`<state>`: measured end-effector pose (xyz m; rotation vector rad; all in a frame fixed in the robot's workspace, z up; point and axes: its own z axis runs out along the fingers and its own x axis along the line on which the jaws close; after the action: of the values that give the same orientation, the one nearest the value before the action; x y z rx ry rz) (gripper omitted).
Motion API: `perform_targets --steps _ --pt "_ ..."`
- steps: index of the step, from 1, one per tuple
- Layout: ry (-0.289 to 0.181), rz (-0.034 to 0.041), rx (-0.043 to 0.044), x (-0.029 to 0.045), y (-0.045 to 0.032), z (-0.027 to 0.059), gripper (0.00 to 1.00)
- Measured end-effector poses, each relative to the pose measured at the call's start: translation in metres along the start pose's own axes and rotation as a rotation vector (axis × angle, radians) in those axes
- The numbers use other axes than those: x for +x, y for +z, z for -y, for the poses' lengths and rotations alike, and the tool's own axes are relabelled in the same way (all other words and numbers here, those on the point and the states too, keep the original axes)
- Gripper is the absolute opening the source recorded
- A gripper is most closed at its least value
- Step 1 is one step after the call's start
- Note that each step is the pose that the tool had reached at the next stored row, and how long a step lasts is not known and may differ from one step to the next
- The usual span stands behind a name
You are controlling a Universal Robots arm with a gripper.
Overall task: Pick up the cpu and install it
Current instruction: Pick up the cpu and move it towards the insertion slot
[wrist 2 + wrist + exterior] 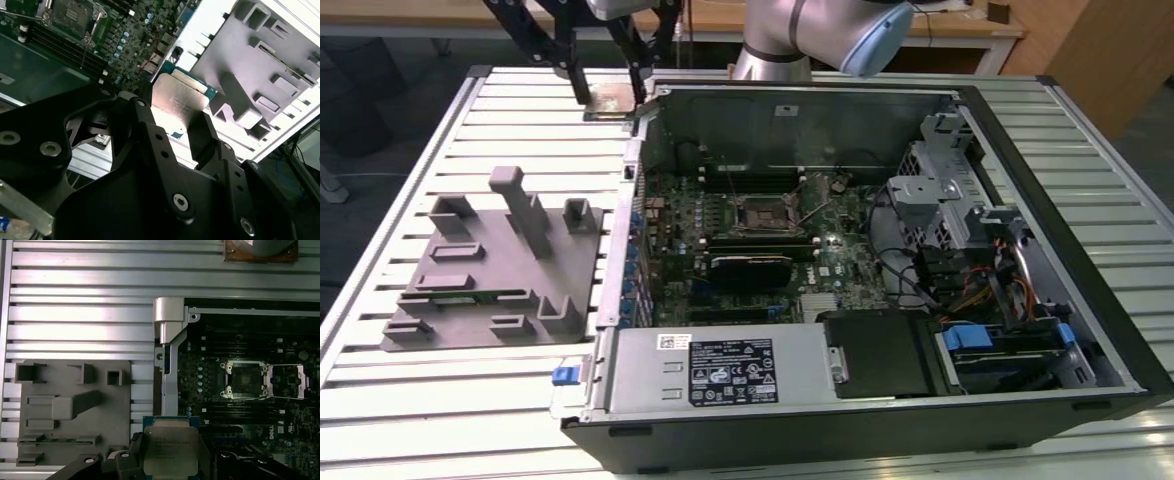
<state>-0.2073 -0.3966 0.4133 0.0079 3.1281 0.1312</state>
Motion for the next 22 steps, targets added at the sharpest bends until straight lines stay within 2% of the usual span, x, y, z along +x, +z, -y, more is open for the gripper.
perform_targets --steps 7,22 --pt "0.0 0.0 0.0 -0.023 0.0011 -0.0004 0.53" --pt "0.0 -0.0007 0.0 -0.0909 0.0098 -0.0051 0.53"
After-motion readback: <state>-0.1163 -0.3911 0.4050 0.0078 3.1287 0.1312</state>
